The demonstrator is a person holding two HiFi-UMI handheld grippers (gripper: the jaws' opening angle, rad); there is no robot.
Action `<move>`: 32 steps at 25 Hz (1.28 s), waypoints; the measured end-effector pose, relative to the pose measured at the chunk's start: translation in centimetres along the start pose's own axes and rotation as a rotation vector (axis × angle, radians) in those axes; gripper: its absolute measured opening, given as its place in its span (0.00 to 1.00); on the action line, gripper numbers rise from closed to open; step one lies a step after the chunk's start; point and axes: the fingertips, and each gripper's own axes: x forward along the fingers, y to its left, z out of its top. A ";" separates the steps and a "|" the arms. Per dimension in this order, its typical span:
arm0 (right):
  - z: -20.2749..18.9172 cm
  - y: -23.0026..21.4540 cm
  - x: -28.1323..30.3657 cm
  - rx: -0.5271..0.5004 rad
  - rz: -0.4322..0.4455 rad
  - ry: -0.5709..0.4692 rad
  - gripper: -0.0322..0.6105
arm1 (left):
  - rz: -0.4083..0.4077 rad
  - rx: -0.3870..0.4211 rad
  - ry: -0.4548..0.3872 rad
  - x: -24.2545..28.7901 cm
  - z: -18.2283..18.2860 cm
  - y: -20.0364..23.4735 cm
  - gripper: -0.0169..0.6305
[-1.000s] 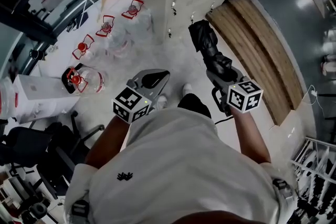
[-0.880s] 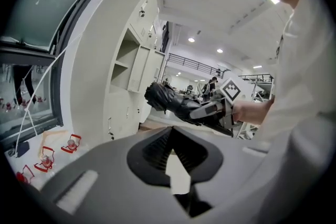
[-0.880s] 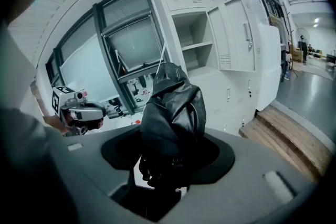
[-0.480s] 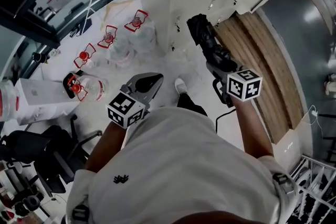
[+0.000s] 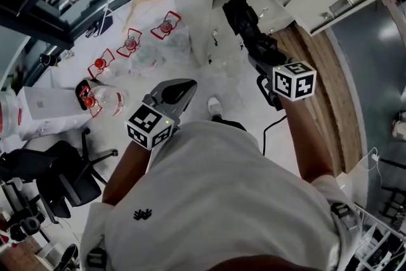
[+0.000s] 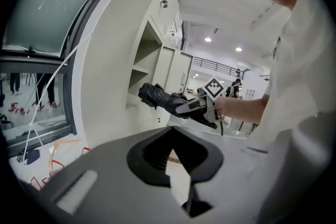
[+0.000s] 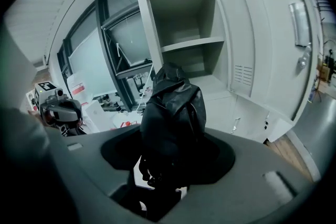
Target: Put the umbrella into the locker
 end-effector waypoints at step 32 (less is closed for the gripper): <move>8.6 -9.7 16.0 -0.164 0.129 0.098 0.43 | 0.268 -0.072 -0.052 6.1 2.5 5.5 0.11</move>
